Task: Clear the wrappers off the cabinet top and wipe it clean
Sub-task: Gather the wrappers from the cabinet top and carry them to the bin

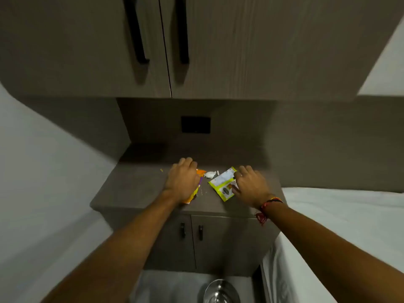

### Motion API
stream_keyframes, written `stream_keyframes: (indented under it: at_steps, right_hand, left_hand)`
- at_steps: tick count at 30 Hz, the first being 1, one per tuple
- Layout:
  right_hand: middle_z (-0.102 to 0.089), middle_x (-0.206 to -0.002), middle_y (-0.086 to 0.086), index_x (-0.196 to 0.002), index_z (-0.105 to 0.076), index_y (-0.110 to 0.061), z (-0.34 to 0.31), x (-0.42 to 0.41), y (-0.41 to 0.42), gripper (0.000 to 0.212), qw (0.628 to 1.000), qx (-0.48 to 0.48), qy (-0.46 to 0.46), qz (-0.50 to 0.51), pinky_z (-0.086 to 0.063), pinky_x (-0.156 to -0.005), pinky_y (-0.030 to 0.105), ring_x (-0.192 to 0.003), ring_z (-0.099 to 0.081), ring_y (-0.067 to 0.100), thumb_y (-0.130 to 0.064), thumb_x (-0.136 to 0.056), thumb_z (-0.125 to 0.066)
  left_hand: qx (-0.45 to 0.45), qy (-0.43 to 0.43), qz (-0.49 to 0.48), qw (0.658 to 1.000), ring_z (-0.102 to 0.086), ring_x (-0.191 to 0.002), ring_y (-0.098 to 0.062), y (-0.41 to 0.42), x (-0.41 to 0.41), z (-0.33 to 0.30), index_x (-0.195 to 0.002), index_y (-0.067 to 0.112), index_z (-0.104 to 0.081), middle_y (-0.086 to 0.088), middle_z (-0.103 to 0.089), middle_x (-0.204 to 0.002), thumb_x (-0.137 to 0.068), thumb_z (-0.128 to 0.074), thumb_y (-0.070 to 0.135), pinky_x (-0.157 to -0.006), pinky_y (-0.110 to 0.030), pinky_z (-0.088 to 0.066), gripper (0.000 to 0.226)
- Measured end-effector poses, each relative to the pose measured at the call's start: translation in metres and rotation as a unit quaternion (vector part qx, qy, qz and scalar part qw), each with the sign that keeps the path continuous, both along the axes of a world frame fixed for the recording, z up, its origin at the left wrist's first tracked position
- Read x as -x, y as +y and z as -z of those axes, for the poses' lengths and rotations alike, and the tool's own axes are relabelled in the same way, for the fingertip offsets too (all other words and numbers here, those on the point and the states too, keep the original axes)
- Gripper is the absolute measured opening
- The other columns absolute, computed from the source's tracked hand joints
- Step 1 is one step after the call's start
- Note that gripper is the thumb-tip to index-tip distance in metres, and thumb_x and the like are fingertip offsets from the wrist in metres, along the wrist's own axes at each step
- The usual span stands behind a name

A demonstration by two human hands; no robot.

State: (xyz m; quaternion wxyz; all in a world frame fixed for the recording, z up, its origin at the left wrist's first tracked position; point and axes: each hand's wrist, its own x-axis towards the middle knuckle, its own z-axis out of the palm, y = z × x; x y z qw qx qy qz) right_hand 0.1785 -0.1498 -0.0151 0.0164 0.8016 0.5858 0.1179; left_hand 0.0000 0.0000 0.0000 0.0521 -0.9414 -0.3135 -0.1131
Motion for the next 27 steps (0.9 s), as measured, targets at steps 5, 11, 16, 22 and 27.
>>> stream_keyframes:
  at_steps: [5, 11, 16, 22, 27]
  right_hand:
    - [-0.032, -0.158, 0.013, -0.146, -0.040, -0.012, 0.079, -0.026, 0.038, 0.079, 0.984, 0.070, 0.130, 0.103, -0.034, -0.113, 0.048, -0.143, -0.032, 0.038, -0.064, -0.087, -0.050]
    - [-0.055, -0.136, 0.016, -0.132, -0.050, -0.010, 0.130, -0.032, 0.071, 0.072, 0.976, 0.052, 0.150, 0.150, -0.048, -0.098, 0.045, -0.123, -0.054, 0.038, -0.064, -0.085, -0.050]
    - [-0.073, -0.104, 0.012, -0.118, -0.059, -0.013, 0.137, -0.030, 0.067, 0.031, 0.994, -0.007, 0.073, 0.079, -0.053, -0.078, 0.038, -0.098, -0.067, 0.035, -0.030, -0.093, -0.052]
    - [-0.069, -0.094, 0.012, -0.124, -0.057, -0.020, 0.109, -0.027, 0.048, 0.040, 0.982, -0.094, 0.125, 0.105, -0.053, -0.063, 0.038, -0.082, -0.068, 0.037, -0.015, -0.084, -0.060]
    - [-0.073, -0.105, 0.005, -0.124, -0.064, -0.018, 0.101, 0.009, -0.005, 0.043, 0.984, -0.118, 0.136, 0.010, -0.056, -0.065, 0.037, -0.099, -0.068, 0.030, -0.014, -0.082, -0.067]
  left_hand:
    - [0.109, 0.017, -0.093, 0.990, -0.054, -0.122, -0.030, 0.029, -0.018, 0.089, -0.126, 0.009, -0.062, -0.013, -0.059, -0.133, -0.095, -0.052, 0.051, -0.100, -0.045, -0.049, 0.053]
    - [0.096, 0.019, -0.138, 0.986, -0.057, -0.119, -0.029, 0.037, -0.040, 0.148, -0.120, 0.010, -0.065, -0.012, -0.060, -0.129, -0.095, -0.052, 0.049, -0.087, -0.041, -0.054, 0.048]
    - [0.080, -0.011, -0.151, 0.985, -0.065, -0.107, -0.030, 0.039, -0.046, 0.148, -0.112, 0.007, -0.069, -0.014, -0.064, -0.124, -0.098, -0.052, 0.024, -0.080, -0.039, -0.057, 0.027]
    - [0.090, -0.106, -0.168, 0.976, -0.068, -0.094, -0.029, 0.035, -0.042, 0.117, -0.108, 0.003, -0.069, -0.015, -0.066, -0.116, -0.098, -0.053, 0.025, -0.073, -0.039, -0.057, 0.029]
    - [0.038, -0.180, -0.074, 0.980, -0.068, -0.075, -0.035, -0.023, -0.025, 0.101, -0.096, 0.005, -0.071, -0.015, -0.069, -0.101, -0.087, -0.065, 0.015, -0.057, -0.039, -0.054, 0.015]
